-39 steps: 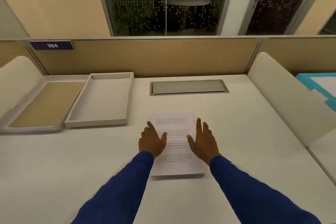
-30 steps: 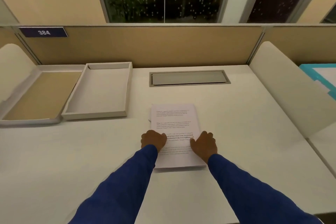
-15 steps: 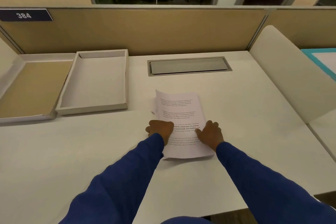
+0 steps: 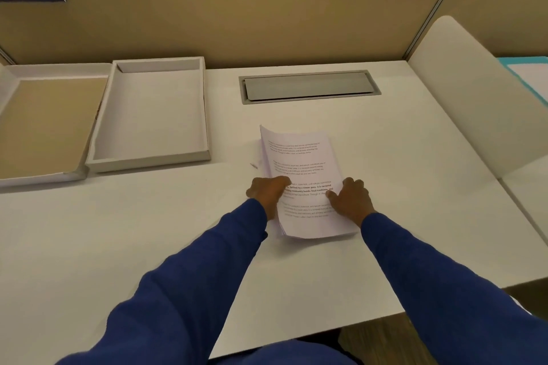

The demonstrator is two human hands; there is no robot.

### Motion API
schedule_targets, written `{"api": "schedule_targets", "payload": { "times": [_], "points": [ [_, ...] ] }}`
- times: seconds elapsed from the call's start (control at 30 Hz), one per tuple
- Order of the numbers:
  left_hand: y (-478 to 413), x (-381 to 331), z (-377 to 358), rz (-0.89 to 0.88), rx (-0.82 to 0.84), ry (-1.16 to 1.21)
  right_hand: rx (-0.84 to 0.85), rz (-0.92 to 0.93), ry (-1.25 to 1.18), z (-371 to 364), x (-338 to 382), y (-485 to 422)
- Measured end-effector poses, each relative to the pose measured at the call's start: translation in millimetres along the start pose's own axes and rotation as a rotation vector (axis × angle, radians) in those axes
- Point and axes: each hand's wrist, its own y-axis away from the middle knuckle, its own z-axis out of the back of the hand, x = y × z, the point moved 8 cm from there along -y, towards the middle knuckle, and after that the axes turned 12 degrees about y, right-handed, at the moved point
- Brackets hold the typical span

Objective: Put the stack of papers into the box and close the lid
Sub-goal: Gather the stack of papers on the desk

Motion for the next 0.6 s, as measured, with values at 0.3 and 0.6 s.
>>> {"api": "schedule_targets", "payload": {
  "times": [0.3,0.6],
  "points": [
    [11.4,-20.1,-8.0,0.003,0.122,-0.121,0.001,0.046,-0.048,1.0,-4.0,-3.9],
    [40.1,-25.4,-21.7,-0.257,0.141,-0.209,0.045,0.105,-0.429,8.7,-21.1,-27.0]
  ]
}}
